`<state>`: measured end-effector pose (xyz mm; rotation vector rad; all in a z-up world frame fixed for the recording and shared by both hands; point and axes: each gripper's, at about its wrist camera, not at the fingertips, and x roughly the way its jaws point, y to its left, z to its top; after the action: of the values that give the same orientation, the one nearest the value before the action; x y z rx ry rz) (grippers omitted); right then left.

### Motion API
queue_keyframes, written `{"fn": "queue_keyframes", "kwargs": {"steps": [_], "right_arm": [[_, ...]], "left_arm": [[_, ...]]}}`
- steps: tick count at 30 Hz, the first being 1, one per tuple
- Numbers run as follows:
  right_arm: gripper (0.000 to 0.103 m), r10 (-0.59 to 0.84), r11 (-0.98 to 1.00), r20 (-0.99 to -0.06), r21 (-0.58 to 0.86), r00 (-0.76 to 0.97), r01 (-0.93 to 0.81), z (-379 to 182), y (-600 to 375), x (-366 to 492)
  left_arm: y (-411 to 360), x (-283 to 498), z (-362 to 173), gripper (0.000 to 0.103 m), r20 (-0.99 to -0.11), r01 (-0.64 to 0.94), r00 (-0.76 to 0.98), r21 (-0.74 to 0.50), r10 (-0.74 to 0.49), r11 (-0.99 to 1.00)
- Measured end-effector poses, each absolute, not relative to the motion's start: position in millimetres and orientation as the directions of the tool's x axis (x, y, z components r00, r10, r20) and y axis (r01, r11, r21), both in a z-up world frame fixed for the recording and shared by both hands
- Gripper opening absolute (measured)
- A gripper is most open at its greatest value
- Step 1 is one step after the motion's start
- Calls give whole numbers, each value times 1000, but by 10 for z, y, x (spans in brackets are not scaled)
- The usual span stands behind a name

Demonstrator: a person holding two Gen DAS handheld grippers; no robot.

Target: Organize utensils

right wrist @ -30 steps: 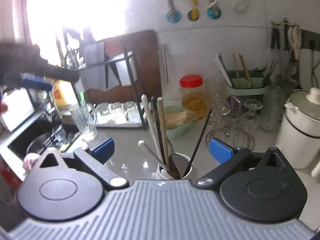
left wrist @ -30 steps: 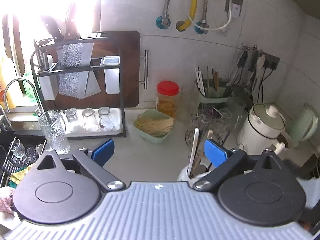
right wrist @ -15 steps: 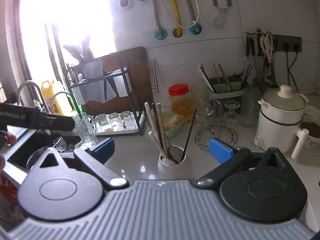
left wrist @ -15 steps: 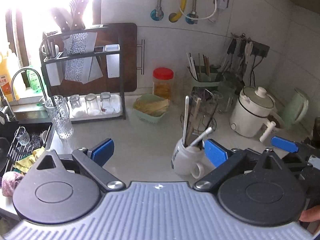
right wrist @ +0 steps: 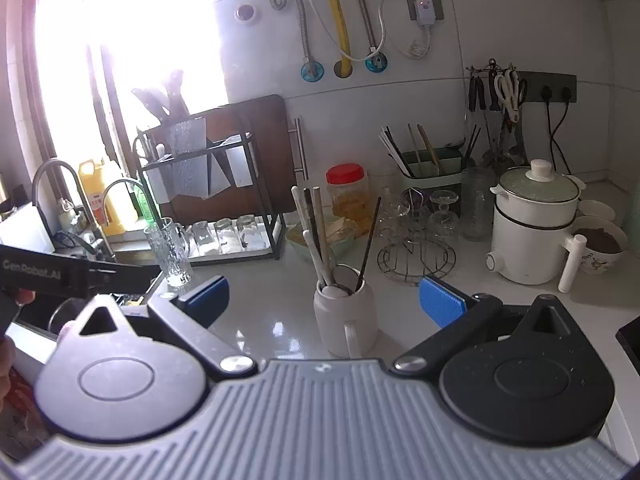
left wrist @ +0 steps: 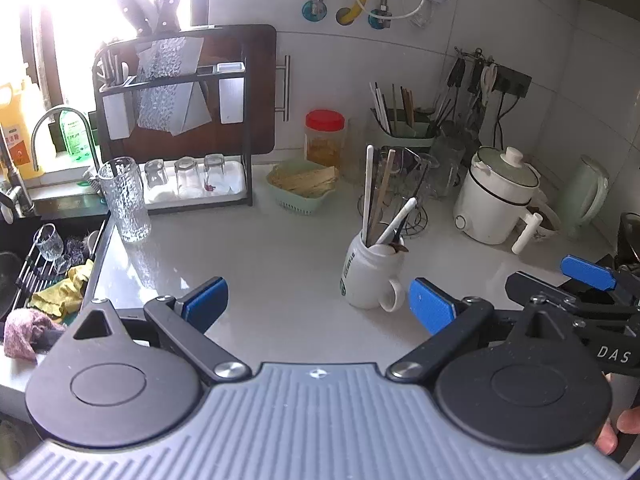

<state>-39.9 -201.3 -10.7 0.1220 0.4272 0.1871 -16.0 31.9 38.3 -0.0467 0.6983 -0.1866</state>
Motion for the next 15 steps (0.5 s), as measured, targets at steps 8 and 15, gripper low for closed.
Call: {"fn": "queue_keyframes", "kwargs": {"steps": [8, 15], "right_arm": [[103, 189, 979, -407, 145, 894, -141, -159, -1969, -561], [103, 182, 980, -410, 144, 894, -133, -191, -1931, -632]], "left_arm": [[357, -306, 343, 99, -631, 156, 752, -109, -190, 982], [424, -435, 307, 99, -630, 146, 755, -112, -184, 983]]}}
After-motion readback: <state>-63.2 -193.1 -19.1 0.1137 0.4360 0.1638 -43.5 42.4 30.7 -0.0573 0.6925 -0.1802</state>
